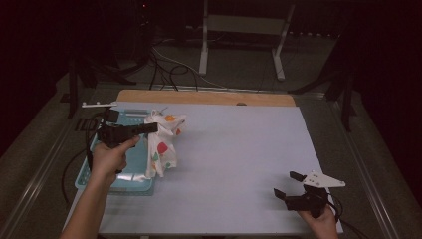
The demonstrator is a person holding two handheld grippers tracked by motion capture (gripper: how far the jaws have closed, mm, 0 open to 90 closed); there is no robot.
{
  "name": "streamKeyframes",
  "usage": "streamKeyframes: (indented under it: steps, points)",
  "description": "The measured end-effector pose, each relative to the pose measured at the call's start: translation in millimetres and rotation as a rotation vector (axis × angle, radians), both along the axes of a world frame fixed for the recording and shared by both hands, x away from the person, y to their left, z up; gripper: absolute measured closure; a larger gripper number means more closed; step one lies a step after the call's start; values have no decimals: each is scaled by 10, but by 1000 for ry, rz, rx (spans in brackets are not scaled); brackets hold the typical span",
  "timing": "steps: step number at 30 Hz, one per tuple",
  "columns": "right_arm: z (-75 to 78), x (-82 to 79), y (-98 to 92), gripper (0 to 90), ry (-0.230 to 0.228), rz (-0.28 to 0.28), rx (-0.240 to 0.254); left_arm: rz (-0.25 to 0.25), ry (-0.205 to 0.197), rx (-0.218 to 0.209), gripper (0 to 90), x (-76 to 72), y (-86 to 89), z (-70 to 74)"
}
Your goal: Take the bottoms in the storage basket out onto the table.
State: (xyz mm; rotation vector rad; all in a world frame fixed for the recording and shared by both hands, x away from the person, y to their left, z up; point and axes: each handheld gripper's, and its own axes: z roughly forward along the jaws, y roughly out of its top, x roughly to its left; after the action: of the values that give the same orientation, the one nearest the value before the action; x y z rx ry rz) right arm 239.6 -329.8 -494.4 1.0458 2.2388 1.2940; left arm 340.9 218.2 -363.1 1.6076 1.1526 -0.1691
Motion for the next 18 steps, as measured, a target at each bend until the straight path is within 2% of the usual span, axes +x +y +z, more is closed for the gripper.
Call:
streamKeyframes:
  steps: [11, 18]
  points:
    - [12, -1, 10, 99, -6, 10, -16, -74, 12, 4, 794, 46, -453, -123]
    - [13, 1, 19, 99, -9, 15, -16, -93, 19, 5, 794, 66, -648, -201]
